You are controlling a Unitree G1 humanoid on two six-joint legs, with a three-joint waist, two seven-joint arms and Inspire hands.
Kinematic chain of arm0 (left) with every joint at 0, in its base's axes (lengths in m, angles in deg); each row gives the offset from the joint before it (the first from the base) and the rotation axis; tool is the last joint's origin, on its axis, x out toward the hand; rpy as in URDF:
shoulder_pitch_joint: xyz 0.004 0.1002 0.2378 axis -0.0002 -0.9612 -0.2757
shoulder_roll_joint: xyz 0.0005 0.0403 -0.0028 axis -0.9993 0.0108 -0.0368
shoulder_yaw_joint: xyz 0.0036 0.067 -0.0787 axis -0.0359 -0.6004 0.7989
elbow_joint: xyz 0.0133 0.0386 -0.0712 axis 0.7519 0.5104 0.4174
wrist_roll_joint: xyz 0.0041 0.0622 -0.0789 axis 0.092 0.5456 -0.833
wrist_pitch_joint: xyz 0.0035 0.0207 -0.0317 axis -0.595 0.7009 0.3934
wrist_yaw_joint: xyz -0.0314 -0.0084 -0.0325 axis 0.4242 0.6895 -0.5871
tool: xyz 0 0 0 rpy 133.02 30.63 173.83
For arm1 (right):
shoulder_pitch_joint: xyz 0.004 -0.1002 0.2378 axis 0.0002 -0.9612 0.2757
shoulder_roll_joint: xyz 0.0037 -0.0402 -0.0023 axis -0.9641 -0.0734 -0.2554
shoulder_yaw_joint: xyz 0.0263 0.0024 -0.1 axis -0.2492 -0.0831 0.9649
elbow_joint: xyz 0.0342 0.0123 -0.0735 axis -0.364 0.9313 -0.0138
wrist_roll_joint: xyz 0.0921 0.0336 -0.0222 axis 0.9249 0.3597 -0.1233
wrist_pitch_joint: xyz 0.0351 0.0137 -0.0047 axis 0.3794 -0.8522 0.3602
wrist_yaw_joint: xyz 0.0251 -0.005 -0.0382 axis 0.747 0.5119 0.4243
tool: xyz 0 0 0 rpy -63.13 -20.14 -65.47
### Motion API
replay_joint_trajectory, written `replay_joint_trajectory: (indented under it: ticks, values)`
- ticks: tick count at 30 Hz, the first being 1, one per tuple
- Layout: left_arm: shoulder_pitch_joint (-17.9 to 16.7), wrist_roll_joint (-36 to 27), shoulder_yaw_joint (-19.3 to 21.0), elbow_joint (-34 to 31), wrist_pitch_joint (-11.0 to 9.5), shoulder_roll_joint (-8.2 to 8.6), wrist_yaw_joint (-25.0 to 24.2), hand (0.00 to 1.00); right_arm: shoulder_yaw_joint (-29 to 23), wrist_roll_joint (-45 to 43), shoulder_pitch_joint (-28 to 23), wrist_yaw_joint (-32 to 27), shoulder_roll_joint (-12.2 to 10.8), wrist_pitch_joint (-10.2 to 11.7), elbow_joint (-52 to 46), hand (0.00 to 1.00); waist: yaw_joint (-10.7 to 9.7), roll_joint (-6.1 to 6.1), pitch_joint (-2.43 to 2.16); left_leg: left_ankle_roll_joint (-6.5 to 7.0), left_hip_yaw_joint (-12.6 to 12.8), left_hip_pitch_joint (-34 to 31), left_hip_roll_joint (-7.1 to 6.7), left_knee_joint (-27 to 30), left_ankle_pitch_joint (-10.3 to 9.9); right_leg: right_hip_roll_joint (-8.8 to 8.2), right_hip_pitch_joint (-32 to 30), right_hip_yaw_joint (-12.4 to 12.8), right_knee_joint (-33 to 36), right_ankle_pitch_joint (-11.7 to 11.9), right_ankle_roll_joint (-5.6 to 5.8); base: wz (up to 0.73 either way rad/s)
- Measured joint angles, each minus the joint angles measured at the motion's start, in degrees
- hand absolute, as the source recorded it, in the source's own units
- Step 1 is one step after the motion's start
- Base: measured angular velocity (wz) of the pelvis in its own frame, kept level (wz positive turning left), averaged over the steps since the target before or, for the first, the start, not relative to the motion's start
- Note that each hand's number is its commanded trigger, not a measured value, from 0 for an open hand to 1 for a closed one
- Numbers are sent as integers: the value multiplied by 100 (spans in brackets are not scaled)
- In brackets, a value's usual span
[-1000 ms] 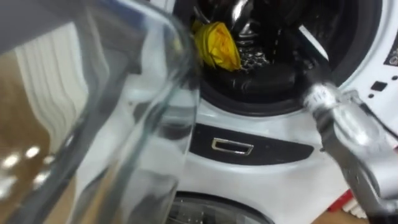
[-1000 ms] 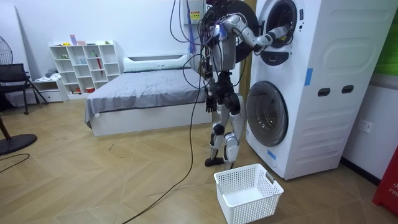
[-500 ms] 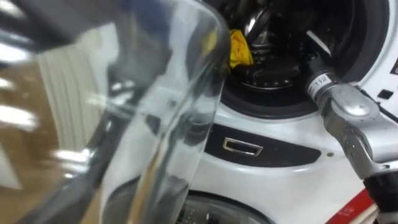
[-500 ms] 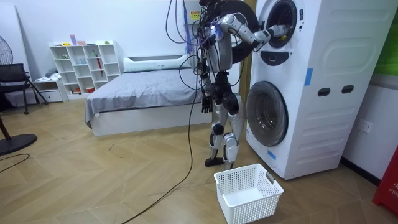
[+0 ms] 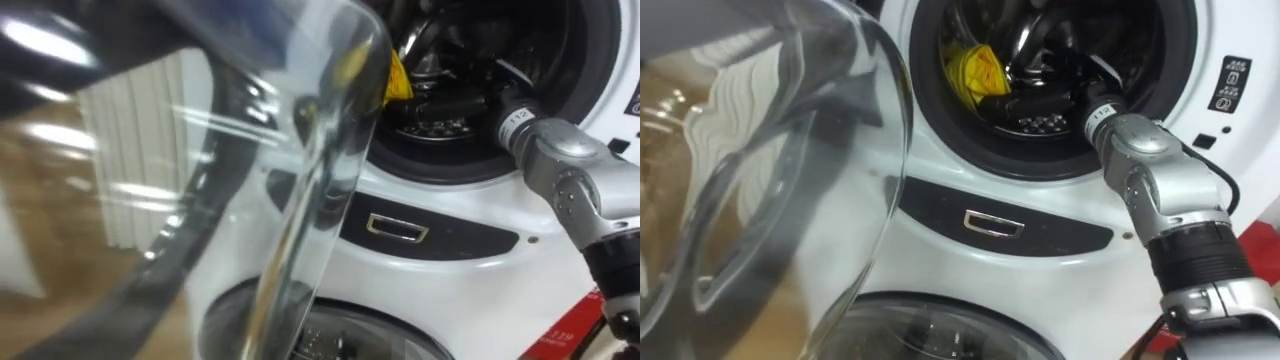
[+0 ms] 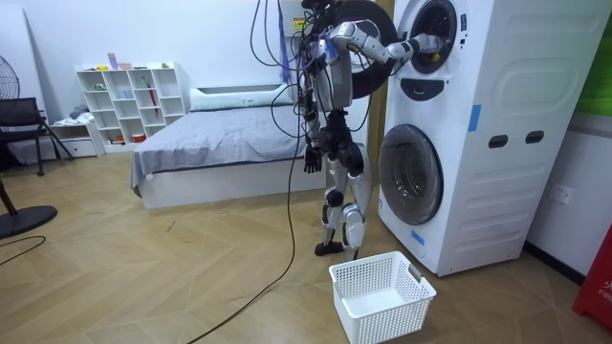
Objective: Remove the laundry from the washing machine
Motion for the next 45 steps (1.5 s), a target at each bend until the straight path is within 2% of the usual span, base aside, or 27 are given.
replay_joint_trajectory:
  ticks: [1,2,3,4,6,8,11,13,14,21,29,33,37,38,40,41,42,45]
  values:
    - [1,-7,5,0,0,0,-11,0,0,0,27,77,8,0,74,15,-14,3,-2,5,-16,-3,-10,5,3,-8,5,-7,0,2,4,12]
    - [4,-7,4,0,1,2,-39,0,0,0,117,246,11,-13,256,56,-35,17,-11,17,-40,-3,-29,6,17,-29,16,-18,0,3,11,10]
    - [24,-13,0,-2,2,4,-50,0,3,-8,186,438,36,-17,459,84,-32,21,-11,28,-40,8,-41,7,29,-41,30,-17,-3,9,19,8]
    - [44,-13,-2,-2,5,0,-58,0,5,-11,195,553,72,-27,517,100,-26,20,-12,33,-39,13,-44,8,34,-46,39,-26,-7,10,21,4]
    - [114,-15,-2,-2,40,-1,-104,0,7,-59,195,1040,241,-135,576,100,9,26,-7,55,-50,16,-73,4,58,-73,47,-44,-13,9,21,5]
    - [154,-14,-2,6,77,-6,-120,0,9,-257,195,1333,285,-145,576,100,19,51,10,66,-48,16,-86,1,65,-84,45,-43,-17,-2,45,0]
    - [326,-144,-69,253,86,-109,-170,0,29,-600,189,1587,294,-145,587,100,63,59,21,72,-42,61,-92,-25,69,-81,80,-25,-40,-6,54,0]
    - [396,-224,-221,319,70,-197,-190,0,25,-701,135,1536,294,-103,568,100,124,44,64,77,-36,151,-92,-79,73,-80,139,2,-39,-4,51,-5]
    - [430,-246,-342,391,32,-267,-196,0,26,-755,67,1474,294,-14,554,100,175,28,82,78,-22,230,-89,-129,77,-68,186,48,-40,0,49,-4]
    - [470,-346,-465,467,-78,-396,-196,0,119,-961,-276,1366,291,437,192,100,320,-12,104,78,111,364,-17,-297,79,-18,210,22,-38,98,56,-11]
    - [486,-338,-545,476,-130,-405,-262,0,129,-968,-315,1361,291,455,90,100,321,-12,105,67,121,364,-2,-306,72,-5,207,26,-41,98,56,0]
    - [499,-358,-565,511,-153,-406,-288,0,156,-892,-320,1308,291,585,128,100,327,0,114,67,131,390,0,-309,71,-5,223,35,-40,98,56,0]
    - [518,-458,-587,510,-256,-428,-257,0,239,-855,-320,1239,292,683,119,100,322,6,119,63,140,395,8,-319,69,6,222,61,-40,98,56,0]
    - [520,-457,-697,510,-283,-455,-254,0,256,-849,-323,1195,291,706,100,100,315,6,119,60,140,403,10,-336,71,9,222,66,-40,97,55,-4]
    - [515,-458,-731,511,-317,-460,-252,0,282,-811,-342,1248,292,705,28,100,319,6,119,52,175,433,20,-370,77,28,222,154,-37,97,54,-11]
    - [513,-457,-728,550,-399,-462,-251,0,282,-727,-372,1250,292,703,-62,100,333,6,118,49,221,453,35,-390,77,46,217,182,-39,98,52,-16]
    - [515,-461,-726,629,-501,-465,-250,0,282,-639,-394,1234,293,702,-183,100,329,6,118,41,242,448,48,-395,72,55,197,189,-34,99,50,-17]
    - [472,-458,-673,641,-560,-442,-250,0,255,-677,-560,1063,331,640,-969,100,251,8,113,20,315,314,77,-399,67,86,24,254,-23,111,22,-15]
